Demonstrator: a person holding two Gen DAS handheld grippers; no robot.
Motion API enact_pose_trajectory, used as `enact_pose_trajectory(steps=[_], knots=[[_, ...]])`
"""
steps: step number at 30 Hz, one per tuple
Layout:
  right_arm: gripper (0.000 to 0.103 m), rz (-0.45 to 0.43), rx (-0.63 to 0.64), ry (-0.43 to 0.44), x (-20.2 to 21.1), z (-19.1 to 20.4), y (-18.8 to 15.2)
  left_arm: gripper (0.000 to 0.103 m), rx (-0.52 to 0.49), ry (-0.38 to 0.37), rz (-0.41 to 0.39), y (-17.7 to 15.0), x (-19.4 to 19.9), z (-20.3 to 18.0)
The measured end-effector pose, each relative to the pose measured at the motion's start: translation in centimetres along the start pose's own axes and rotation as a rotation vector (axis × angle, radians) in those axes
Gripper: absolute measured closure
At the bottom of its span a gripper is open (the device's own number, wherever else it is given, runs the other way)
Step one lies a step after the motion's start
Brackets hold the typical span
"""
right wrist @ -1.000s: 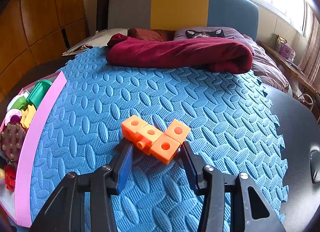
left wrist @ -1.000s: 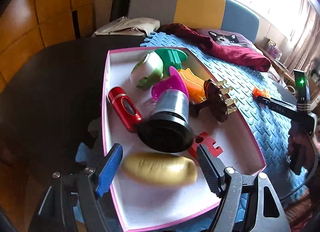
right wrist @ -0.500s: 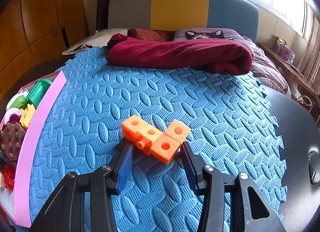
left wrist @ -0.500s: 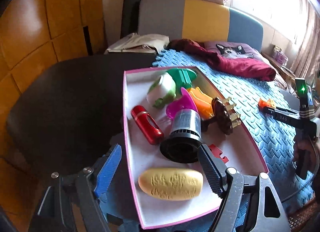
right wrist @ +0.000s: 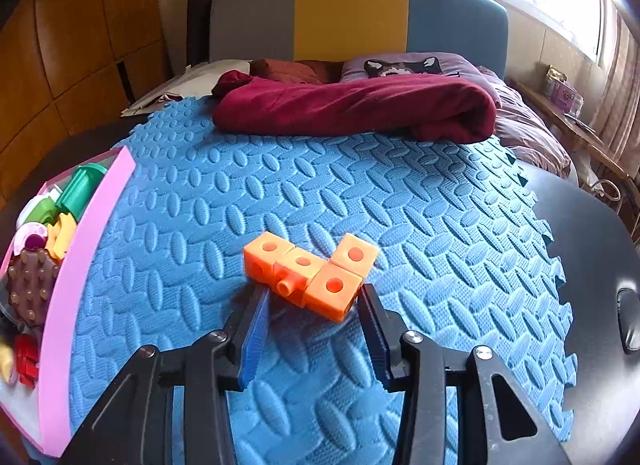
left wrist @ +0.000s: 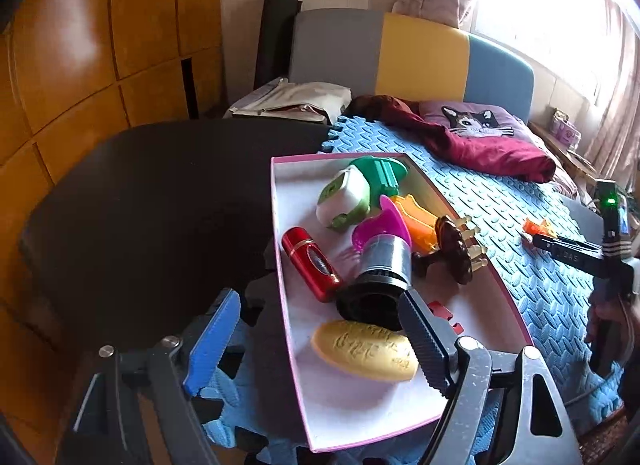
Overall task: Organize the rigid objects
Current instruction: 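Carry the orange linked cubes into the tray with the right tool and open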
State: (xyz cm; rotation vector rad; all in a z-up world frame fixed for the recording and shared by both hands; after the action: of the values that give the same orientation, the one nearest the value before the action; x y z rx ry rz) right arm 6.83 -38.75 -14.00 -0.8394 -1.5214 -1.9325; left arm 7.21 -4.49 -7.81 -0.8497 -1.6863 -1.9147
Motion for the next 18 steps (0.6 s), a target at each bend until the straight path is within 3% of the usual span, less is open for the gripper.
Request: enact_pose_trajectory(steps=[11,18], knots=[[0.059,-0.094,0.061,0.247,5.3,9.3,-0.2,0.018,0.042,0.032,0.007,-0.2,-0.2,1.9],[0.059,-0.061,0.222,0.415,7.2,17.9,-2.3,0.012,0.096,0.069,-0.001,0.1,-0.1,3.9]])
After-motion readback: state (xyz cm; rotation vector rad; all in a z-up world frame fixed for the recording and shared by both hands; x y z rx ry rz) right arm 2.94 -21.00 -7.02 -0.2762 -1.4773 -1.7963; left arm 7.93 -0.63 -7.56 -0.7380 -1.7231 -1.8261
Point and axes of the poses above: each gripper's, at about its wrist camera, not at the fingertips, and x roughly against the way its jaws point, z to its left, y to its top, the point moved 8 cm from there along -x, roughly the way its jaws point, and after that the axes turned 9 degrees about y, right-handed, at the moved point
